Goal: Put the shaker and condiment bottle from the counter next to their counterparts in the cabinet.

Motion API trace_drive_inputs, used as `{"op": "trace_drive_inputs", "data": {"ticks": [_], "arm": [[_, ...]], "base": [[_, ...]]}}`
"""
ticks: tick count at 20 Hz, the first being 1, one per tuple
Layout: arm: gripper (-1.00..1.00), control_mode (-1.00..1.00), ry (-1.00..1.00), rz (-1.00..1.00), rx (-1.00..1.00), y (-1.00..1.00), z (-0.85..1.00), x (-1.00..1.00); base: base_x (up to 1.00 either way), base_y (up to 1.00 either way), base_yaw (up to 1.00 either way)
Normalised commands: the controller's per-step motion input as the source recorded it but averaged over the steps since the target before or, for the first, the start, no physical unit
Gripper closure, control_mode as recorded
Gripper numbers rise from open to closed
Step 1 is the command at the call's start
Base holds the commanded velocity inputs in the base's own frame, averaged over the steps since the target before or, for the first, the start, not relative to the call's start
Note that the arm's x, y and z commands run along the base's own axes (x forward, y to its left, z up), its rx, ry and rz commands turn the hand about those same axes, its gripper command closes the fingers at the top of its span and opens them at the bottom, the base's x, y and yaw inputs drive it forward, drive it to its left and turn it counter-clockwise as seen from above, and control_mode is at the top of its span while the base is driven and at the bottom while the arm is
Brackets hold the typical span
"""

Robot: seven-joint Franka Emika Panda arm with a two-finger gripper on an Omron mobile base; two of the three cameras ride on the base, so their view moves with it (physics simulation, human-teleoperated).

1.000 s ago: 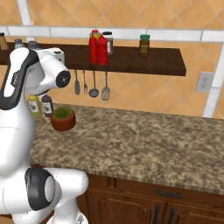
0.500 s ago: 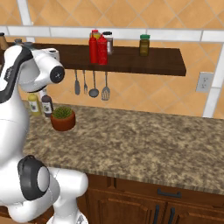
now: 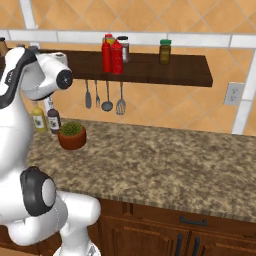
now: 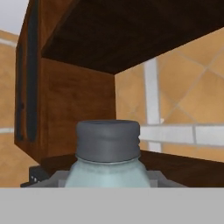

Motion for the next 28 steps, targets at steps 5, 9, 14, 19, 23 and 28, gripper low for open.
{"op": "trace_drive_inputs", "data": {"ticks": [5,9,14,19,23,28], "arm": [[1.0,-1.0,0.01,0.0,0.0,0.25,0.0,0.56],[1.0,-1.0,0.0,0.0,-0.03,0.23,0.0,0.41],[1.0,-1.0,-0.05,0.0,-0.11,0.21,0.0,0.21],[1.0,-1.0,-0.05,0.0,-0.05,0.1,0.0,0.14],[1.0,-1.0,0.0,0.0,0.0,0.13,-0.05,0.09],[1.0,-1.0,0.0,0.0,-0.03,0.16,-0.13,0.29]], "base": [[0.0,0.0,0.0],[0.0,0.0,0.0],[0.0,0.0,0.0],[0.0,0.0,0.0],[0.0,0.0,0.0],[0.0,0.0,0.0]]}}
